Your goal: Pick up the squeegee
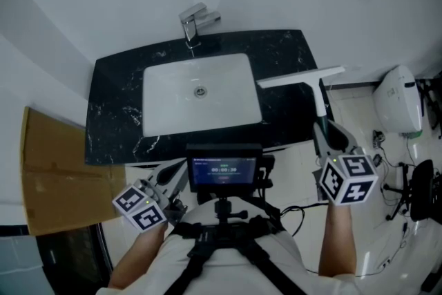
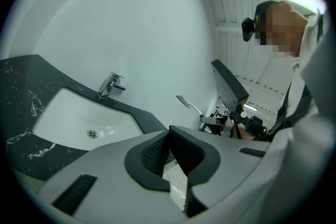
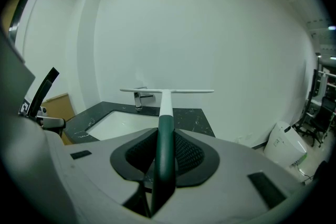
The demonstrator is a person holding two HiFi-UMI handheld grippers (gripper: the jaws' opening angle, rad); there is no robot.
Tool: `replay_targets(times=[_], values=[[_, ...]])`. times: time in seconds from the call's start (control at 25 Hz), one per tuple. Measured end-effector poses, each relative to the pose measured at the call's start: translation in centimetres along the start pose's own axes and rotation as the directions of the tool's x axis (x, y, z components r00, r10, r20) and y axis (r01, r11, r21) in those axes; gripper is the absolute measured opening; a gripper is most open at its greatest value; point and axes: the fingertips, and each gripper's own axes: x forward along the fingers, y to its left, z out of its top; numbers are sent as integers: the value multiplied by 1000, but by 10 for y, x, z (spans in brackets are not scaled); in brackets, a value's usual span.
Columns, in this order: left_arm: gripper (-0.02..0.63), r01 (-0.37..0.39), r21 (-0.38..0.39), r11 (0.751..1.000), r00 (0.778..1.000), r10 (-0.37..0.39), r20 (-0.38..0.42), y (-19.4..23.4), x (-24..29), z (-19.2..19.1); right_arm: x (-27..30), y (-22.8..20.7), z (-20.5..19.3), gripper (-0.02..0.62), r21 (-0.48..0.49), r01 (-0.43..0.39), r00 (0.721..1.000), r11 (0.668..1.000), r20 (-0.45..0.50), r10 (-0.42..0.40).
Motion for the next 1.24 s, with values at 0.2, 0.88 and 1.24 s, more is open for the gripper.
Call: replay_targets(times=[0.2,0.88,1.24], values=[[-3,-3,-3,1000,1000,3,1,0,-1,0,1,0,1,84,1,-3,1000,1000,-2,3],[-3,-6,0,1000,1000,6,1,-1,0,0,3,0,0,84,-4,-11,1000,1000,-7,11],[-3,-4,4,1000,1000,4,-4,-2,1,0,4,-1,-2,84,0,-12,1000,1000,-11,12]])
